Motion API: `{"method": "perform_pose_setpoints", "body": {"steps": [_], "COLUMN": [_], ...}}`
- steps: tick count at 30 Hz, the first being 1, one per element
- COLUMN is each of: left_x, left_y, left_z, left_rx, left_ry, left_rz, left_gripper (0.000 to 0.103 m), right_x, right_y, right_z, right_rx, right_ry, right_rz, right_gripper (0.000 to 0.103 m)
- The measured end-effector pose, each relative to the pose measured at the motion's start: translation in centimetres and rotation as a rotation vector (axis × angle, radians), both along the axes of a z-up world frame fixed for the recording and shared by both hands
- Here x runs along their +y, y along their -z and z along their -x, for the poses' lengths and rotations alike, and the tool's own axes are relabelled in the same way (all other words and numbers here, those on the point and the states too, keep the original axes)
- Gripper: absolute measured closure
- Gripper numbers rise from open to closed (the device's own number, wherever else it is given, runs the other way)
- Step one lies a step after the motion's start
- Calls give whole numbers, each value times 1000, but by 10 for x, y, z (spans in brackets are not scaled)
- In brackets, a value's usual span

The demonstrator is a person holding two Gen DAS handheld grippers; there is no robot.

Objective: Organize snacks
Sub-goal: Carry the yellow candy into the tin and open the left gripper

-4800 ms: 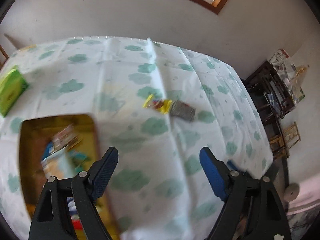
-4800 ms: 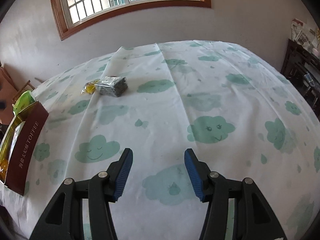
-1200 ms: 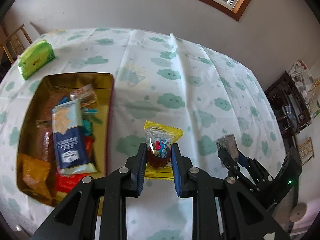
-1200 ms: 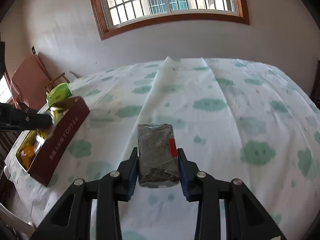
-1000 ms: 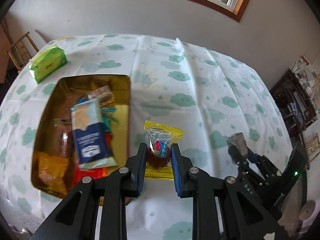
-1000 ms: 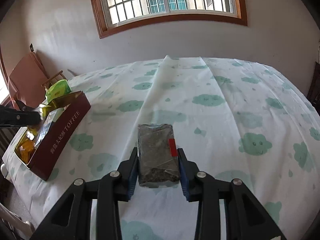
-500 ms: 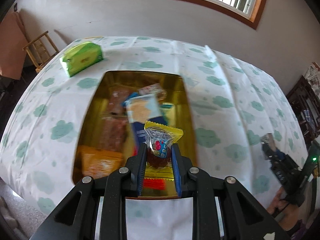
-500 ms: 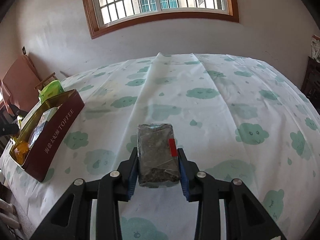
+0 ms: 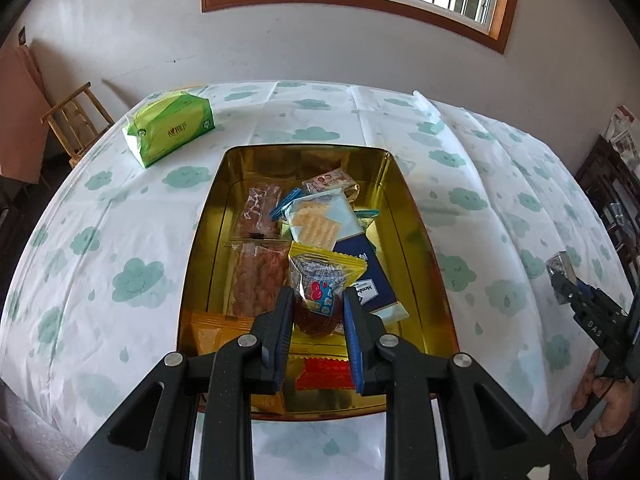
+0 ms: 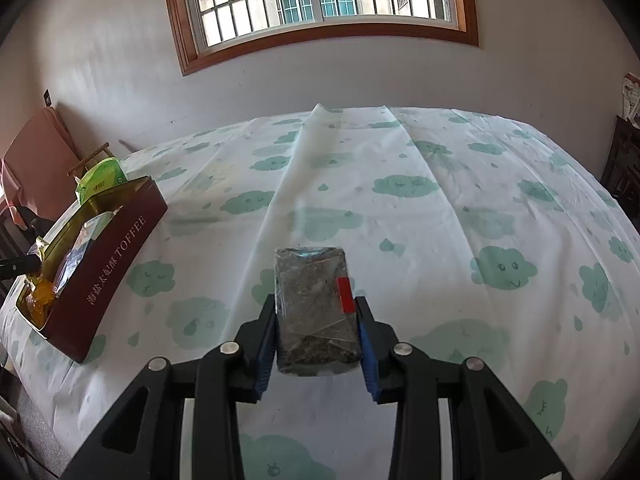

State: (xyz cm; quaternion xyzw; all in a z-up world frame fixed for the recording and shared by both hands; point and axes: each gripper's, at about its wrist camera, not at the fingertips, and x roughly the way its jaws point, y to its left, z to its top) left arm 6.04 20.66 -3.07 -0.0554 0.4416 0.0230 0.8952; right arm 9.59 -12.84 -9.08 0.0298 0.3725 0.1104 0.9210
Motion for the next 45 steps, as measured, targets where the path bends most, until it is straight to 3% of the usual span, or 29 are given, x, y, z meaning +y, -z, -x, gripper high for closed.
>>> {"method": "perform_pose_setpoints", "body": {"steps": [13,25,33,40,45], "left_x": [18,22,28,28,30], "left_y": [17,14,-2,-17,-21], "left_z": [-9,-5,12,25,30], "left_rx": [33,18,-30,-58,-69], "left_ry": [-22,-28,-93,-136,-154], "left_rz": [3,9,-6,-53,-60], "left_gripper": [81,79,51,44,40], "right_x": [-1,0,0,2,9], "right_y": [1,2,3,0,-17], "right_z": [-1,-2,-2,-1,1], "right_rx": [7,7,8,9,-11], "right_ry": [1,5,5,0,-8], "right_rz": [4,10,17,39,16], "right_gripper": [67,67,67,67,67]}}
